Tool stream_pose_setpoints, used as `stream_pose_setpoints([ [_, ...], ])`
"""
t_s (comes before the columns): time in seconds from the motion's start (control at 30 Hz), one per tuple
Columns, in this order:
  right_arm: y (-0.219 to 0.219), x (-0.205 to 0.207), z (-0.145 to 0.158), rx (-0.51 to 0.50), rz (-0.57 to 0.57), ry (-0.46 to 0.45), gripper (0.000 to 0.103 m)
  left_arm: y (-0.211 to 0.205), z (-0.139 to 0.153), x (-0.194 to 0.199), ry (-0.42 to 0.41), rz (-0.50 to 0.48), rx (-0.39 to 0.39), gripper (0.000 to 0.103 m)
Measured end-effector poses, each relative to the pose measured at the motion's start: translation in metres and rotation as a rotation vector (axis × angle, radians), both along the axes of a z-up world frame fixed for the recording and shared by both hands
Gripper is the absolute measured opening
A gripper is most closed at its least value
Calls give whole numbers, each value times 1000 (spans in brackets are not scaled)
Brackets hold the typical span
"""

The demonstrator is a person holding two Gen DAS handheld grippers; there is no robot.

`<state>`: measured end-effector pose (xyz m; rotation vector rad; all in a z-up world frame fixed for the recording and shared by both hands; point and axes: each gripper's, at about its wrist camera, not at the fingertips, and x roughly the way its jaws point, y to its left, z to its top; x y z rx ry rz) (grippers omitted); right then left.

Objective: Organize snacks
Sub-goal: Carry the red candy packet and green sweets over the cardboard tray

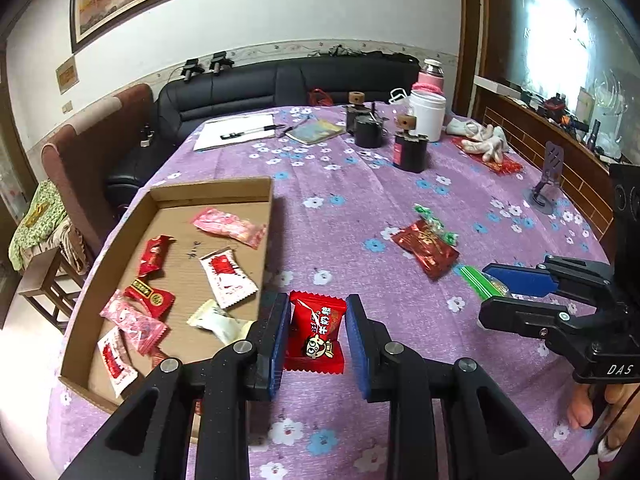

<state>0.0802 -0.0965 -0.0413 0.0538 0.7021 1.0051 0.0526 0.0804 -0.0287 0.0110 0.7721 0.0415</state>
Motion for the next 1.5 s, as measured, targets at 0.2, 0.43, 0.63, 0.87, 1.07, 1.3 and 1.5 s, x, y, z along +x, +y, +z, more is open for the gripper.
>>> stream_pose_setpoints([
  [0.2,18,2,3,-5,23,-4,36,17,1,-3,-8,42,-1,29],
  [0.43,56,11,8,0,71,-1,36,62,8,-5,-19,128,-11,29],
  [0.63,111,30,13,-22,117,-13,36,115,12,-2,-19,223,-27,29],
  [0.87,172,65,8,-67,126,-6,36,161,9,29,0,288,-36,29],
  [1.07,219,89,-5,-123,128,6,36,190,4,74,26,314,-26,29],
  [1.3,263,102,-23,-214,155,7,36,203,-14,123,79,315,12,29],
  [1.5,278,99,-32,-254,181,-10,36,206,-28,146,117,305,22,30],
])
